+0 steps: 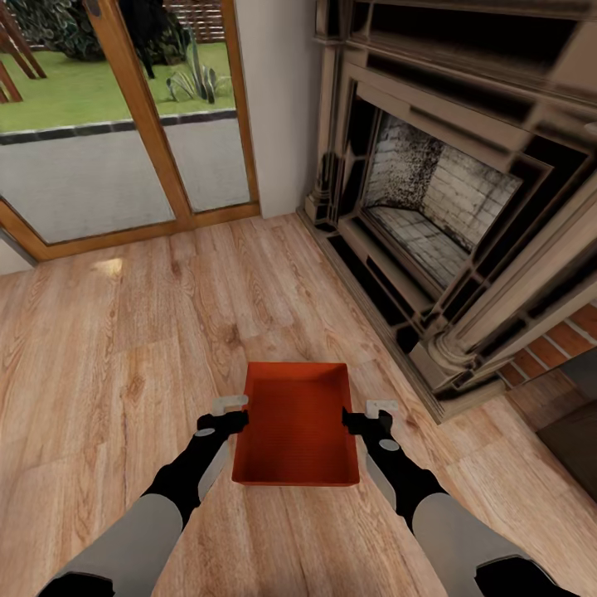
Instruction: Move the two storage containers from the living room to the garage. In the garage, place one container on the floor and stack the other container on top of it (either order is fine).
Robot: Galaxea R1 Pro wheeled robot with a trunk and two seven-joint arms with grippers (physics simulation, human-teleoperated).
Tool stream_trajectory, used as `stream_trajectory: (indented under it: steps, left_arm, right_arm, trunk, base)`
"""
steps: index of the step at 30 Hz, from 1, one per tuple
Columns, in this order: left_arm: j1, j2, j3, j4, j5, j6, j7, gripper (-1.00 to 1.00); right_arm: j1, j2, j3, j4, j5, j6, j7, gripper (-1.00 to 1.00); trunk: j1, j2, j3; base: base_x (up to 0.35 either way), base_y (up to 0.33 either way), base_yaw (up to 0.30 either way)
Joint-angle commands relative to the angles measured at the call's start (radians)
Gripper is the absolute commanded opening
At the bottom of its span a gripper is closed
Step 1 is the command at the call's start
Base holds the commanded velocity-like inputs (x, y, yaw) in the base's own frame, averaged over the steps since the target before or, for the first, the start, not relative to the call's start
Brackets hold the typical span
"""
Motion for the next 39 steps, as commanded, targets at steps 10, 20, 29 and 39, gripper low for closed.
stream_trajectory:
  steps: [10, 20, 29, 39]
  left_arm:
    - [0.000, 0.002, -0.006, -0.003, 0.009, -0.001, 0.009, 1.00]
    - [0.000, 0.002, -0.009, -0.003, 0.009, 0.000, 0.009, 1.00]
    - [0.000, 0.002, -0.009, -0.003, 0.010, -0.001, 0.009, 1.00]
    - [0.000, 0.002, -0.007, -0.001, 0.010, -0.002, 0.009, 1.00]
  right_arm:
    - [-0.001, -0.001, 0.009, 0.001, -0.010, -0.004, -0.005, 1.00]
    - [-0.001, 0.000, 0.008, 0.001, -0.014, -0.003, -0.007, 1.00]
    - [-0.001, 0.003, 0.009, 0.001, -0.012, -0.003, -0.007, 1.00]
    - [0.000, 0.007, 0.011, 0.003, -0.013, -0.004, -0.004, 1.00]
  trunk:
    - [0.000, 0.000, -0.001]
    - [0.000, 0.000, -0.001]
    - [0.000, 0.000, -0.001]
    - [0.000, 0.000, -0.001]
  base:
    - [0.127, 0.000, 0.000]
    - [0.134, 0.000, -0.007]
    - [0.006, 0.000, -0.101]
    - [0.000, 0.000, -0.003]
